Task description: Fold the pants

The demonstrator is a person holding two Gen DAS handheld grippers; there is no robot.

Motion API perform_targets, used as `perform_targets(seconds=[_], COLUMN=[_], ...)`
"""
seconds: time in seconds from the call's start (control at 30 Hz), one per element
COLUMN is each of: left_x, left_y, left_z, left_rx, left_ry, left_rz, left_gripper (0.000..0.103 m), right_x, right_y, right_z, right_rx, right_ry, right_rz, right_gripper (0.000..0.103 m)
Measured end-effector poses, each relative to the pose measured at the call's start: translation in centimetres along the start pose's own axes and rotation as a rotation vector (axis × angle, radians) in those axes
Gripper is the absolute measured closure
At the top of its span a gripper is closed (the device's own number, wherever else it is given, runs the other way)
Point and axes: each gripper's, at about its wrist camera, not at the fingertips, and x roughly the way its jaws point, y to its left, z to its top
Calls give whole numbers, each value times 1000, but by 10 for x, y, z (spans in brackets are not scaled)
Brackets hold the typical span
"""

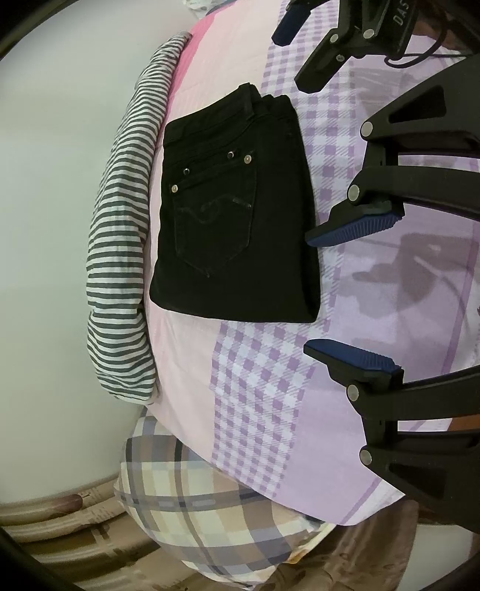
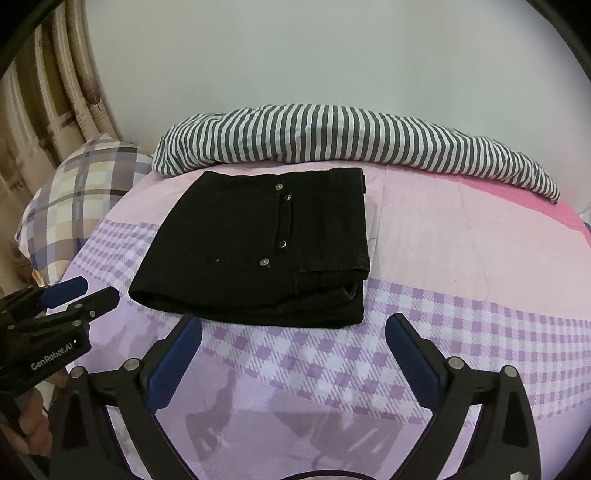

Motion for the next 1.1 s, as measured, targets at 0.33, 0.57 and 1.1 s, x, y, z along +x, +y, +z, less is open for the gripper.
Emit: perform_targets(seconds=[0.33, 0.57, 1.1], left_x=[-1, -1, -5], left_y=[-4, -4, -3], left_z=[-4, -3, -5], left_rx=[19, 21, 30], left_ry=[-3, -15, -32], left_rz=[-6, 4, 13], left_gripper=[50, 50, 50], right_x=[-1, -3, -1], right_y=[5, 4, 6], right_z=[-5, -5, -5], right_rx=[-20, -13, -25], right_ry=[-5, -5, 9], right_rz=[-27, -23, -25], right_gripper=[4, 4, 4])
